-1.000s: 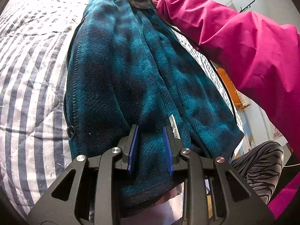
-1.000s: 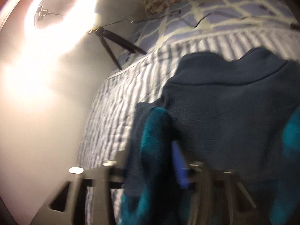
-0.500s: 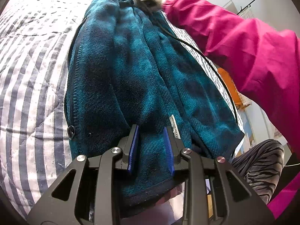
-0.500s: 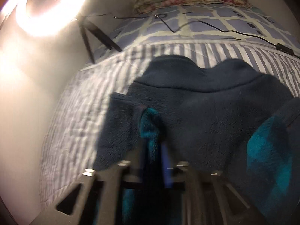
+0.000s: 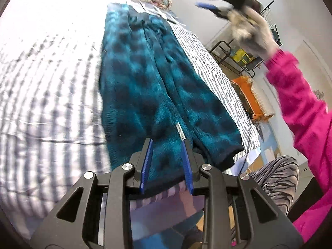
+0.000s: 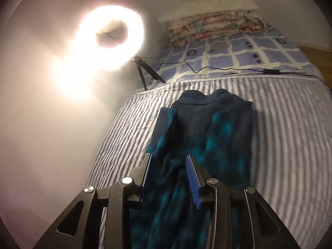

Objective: Fold large clothes

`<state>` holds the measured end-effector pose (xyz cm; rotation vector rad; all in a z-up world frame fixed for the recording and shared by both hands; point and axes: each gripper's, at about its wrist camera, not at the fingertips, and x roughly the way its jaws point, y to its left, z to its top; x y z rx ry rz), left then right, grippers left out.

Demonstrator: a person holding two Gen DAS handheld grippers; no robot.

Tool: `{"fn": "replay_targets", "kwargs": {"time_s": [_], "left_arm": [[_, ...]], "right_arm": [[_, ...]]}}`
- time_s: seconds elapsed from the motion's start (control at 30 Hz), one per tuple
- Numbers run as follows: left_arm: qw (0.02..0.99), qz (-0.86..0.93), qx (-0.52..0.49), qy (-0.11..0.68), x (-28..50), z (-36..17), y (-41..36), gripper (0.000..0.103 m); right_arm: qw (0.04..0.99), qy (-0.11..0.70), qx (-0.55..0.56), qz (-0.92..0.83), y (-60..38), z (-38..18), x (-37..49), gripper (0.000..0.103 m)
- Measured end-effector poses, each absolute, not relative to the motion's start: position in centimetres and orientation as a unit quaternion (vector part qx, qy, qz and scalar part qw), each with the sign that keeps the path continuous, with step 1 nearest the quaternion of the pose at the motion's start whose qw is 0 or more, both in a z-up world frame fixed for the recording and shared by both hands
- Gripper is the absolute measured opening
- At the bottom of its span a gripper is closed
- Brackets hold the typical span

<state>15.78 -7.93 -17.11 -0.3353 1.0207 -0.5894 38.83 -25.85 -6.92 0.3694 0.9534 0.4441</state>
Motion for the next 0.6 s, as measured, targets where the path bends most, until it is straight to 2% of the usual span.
{"fn": "replay_targets", "kwargs": {"time_s": [0.07,0.2,0.3,0.37,0.6], "left_arm": [[0.823,-0.270,-0.155,0.476,15.3,-16.6,-7.3,0.028],[0.831,-0.244,-0.164,0.472,14.4,-16.5,-5.9,0.037],[0.824,-0.240,-0.179,0.480,14.1,-16.9,-6.2,0.037],[0.816,-0.254,-0.187,0.485,14.0,-17.0,-7.6,0.037],[0.784,-0.310,-0.171,0.510,15.2,-18.2,-15.8,0.039]], "right_arm": [[0.848,0.457,0.170,0.208,-27.1,-5.6,34.1,0.037],[0.851,0.466,0.145,0.194,-28.2,-5.7,25.3,0.038],[0.847,0.493,0.110,0.165,-28.4,-8.4,19.2,0.043],[0.839,0.511,0.108,0.153,-28.6,-11.1,16.5,0.055],[0.804,0.556,0.162,0.135,-30.1,-19.1,14.8,0.056]]}}
